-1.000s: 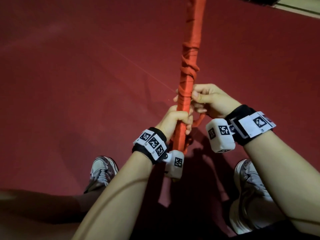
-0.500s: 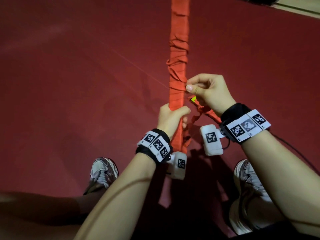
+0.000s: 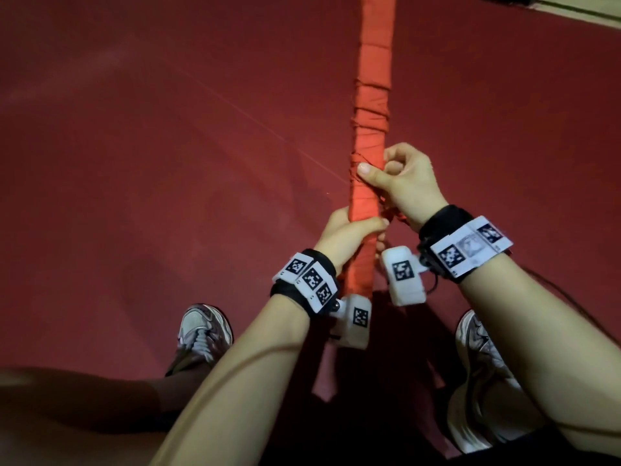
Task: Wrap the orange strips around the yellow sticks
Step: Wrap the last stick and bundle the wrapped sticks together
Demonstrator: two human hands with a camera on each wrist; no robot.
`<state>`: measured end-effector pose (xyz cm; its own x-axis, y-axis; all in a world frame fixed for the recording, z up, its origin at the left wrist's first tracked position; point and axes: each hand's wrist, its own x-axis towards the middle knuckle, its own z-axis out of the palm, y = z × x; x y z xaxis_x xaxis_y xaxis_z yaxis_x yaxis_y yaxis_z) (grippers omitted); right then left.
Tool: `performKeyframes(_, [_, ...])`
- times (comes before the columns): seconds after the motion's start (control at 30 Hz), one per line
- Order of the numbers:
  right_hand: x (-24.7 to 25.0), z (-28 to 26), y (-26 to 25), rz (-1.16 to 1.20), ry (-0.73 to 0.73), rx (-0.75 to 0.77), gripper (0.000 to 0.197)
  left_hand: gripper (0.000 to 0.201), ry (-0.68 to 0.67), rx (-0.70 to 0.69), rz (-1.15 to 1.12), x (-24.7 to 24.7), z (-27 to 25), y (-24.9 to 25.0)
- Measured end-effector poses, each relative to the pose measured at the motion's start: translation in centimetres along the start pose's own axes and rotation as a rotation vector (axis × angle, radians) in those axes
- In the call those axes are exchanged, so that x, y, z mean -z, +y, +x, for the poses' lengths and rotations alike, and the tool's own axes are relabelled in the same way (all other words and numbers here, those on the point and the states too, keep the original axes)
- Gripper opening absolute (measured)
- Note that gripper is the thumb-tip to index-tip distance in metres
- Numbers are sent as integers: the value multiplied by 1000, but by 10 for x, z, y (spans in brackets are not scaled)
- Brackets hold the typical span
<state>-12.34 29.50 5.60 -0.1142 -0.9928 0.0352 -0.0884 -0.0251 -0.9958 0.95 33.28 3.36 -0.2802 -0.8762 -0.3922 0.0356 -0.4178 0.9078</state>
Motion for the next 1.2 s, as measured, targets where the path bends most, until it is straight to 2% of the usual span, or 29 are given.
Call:
performKeyframes(0.03, [-1, 1, 3, -29, 66, 21, 31, 10, 62, -40, 36, -2, 2, -4])
performKeyframes(0.07, [-2, 1, 4, -22, 72, 26, 30, 15, 135, -86, 76, -2, 5, -9])
performKeyframes(0.13, [-1, -2, -1, 43, -34, 16, 22, 18, 275, -162, 173, 0, 6, -13])
performKeyframes(0.23, [5, -4, -14, 40, -199, 13, 23, 22, 281, -188, 132, 4, 8, -11])
performKeyframes(0.37, [14, -4, -20, 70, -406, -42, 21, 13, 145, -146, 39, 5, 0, -4])
performKeyframes(0.4, [15, -5, -21, 127, -462, -77, 26, 7, 74, -122, -4, 6, -3, -3])
performKeyframes(0.5, [21, -7, -20, 293, -600, -147, 50, 17, -162, -54, -89, 8, -9, 2])
performKeyframes(0.6, [29, -7, -17, 341, -669, -117, 60, 14, -295, -9, -126, 6, -13, 7])
performKeyframes(0.7, [26, -5, -16, 301, -559, -80, 63, 10, -271, 8, -192, 2, -11, 10])
performKeyframes(0.77, [15, -3, -16, 142, -342, -23, 63, 11, -163, -7, -195, -1, -5, 10])
performKeyframes(0.83, [5, 0, -10, -45, -81, 42, 47, 6, -16, -40, -127, -5, 0, 10])
performKeyframes(0.9, [1, 2, -4, -114, 55, 53, 44, 8, 110, -83, -31, -8, 6, 5])
performKeyframes(1.0, [-2, -1, -4, -29, -43, 57, 41, 18, 299, -137, 75, -5, 7, -2])
performKeyframes(1.03, [-3, -2, -7, -13, -86, 75, 37, 16, 331, -150, 87, -3, 7, -2])
performKeyframes(1.1, [-4, -4, -14, -5, -159, 93, 29, 9, 311, -181, 37, 2, 4, 2])
performKeyframes(1.2, [1, -2, -14, 98, -245, 9, 28, 9, 181, -173, -147, 7, -4, 13])
